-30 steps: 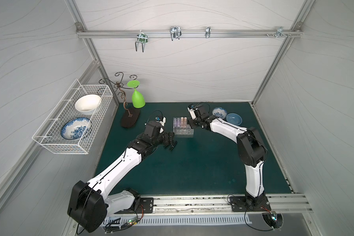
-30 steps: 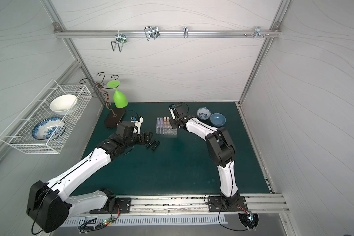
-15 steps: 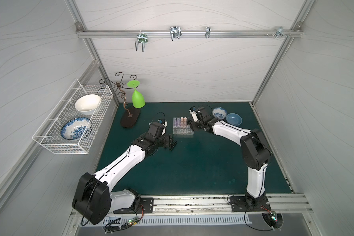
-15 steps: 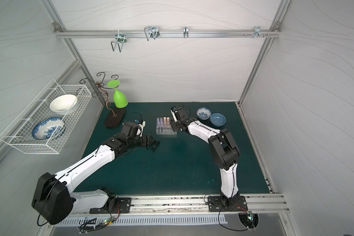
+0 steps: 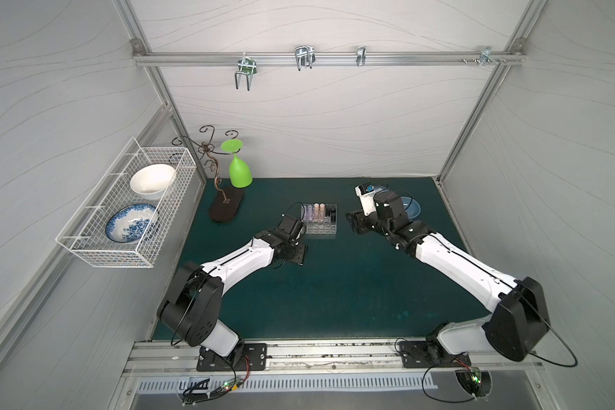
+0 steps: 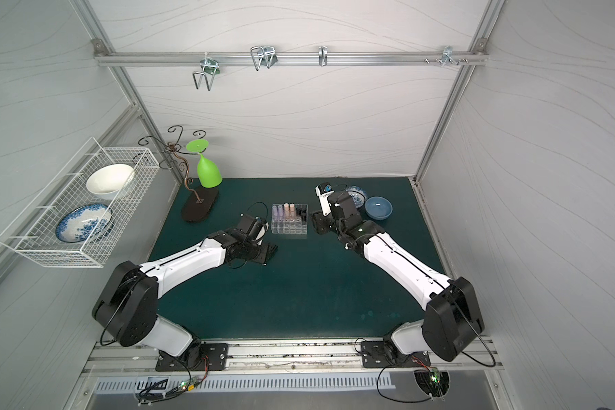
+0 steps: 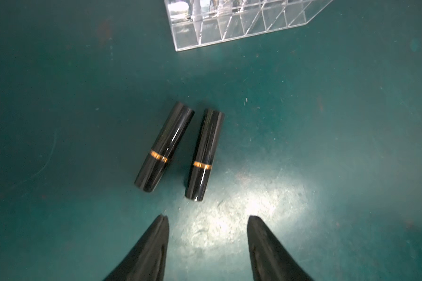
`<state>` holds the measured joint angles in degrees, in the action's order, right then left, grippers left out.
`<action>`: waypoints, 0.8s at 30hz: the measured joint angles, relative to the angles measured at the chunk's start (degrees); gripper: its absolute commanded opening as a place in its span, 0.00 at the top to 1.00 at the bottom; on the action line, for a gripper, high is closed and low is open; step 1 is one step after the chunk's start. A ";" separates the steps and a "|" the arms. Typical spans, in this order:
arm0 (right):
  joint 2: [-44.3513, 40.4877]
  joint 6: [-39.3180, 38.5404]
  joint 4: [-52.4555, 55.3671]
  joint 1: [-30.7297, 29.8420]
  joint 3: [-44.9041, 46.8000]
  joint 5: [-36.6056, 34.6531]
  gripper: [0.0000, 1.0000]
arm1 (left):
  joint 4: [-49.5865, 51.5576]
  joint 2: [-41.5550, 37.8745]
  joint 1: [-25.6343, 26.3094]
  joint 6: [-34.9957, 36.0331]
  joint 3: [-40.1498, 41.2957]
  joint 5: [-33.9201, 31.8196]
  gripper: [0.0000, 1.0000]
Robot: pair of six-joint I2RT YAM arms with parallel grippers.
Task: Arrange the lipsticks in the organizer
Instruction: Pick up the lipstick at the center of the board.
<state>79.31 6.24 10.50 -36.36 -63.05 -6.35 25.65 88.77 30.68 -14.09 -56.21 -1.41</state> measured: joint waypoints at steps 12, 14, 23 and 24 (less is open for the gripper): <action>-0.70 0.46 1.64 0.00 1.14 1.51 0.41 | 1.51 10.10 0.87 0.39 -5.73 -0.52 0.53; -0.74 0.46 1.64 0.00 1.14 1.73 0.41 | 1.68 10.93 0.90 0.42 -5.95 -0.55 0.53; -1.11 0.85 1.77 0.11 1.14 2.43 0.42 | 3.04 13.84 1.29 0.44 -7.37 -0.35 0.54; -1.18 0.87 1.81 0.11 1.14 2.45 0.42 | 3.30 14.19 1.42 0.44 -7.61 -0.31 0.54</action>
<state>78.13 7.11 12.32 -36.25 -61.91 -3.90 28.95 102.96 32.10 -13.65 -63.81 -1.72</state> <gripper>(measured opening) 0.585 0.461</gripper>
